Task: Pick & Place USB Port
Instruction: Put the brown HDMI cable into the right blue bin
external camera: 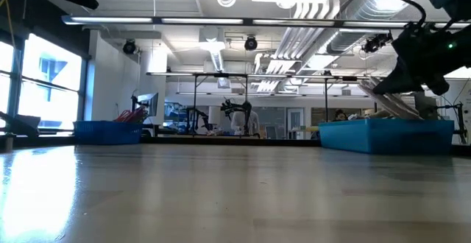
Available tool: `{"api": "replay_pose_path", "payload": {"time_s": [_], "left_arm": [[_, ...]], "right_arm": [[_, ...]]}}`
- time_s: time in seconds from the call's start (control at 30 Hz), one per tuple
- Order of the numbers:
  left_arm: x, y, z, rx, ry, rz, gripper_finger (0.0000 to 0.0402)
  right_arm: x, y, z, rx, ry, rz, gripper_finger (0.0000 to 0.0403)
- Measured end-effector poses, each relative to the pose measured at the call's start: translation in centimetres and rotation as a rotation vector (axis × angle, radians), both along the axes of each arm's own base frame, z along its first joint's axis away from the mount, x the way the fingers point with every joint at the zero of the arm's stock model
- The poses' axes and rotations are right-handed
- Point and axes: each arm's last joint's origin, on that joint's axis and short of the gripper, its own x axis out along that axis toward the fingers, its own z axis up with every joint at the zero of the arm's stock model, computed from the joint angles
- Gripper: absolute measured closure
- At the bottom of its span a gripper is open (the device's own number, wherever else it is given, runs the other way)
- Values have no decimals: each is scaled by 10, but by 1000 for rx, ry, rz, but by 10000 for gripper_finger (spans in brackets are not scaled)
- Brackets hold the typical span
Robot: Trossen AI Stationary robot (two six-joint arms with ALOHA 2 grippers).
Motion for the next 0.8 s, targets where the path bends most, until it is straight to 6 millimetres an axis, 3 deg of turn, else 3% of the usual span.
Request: {"api": "replay_pose_path", "payload": {"time_s": [0.17,0.57,0.8], "left_arm": [[0,0,0,1,3,0,401],[0,-1,-1,-16,18,-10,401],[0,-1,-1,-17,20,-11,401]], "right_arm": [[1,-5,-11,42,5,0,395],[2,-13,-14,101,32,0,394],[3,-15,-16,143,45,-1,338]]}}
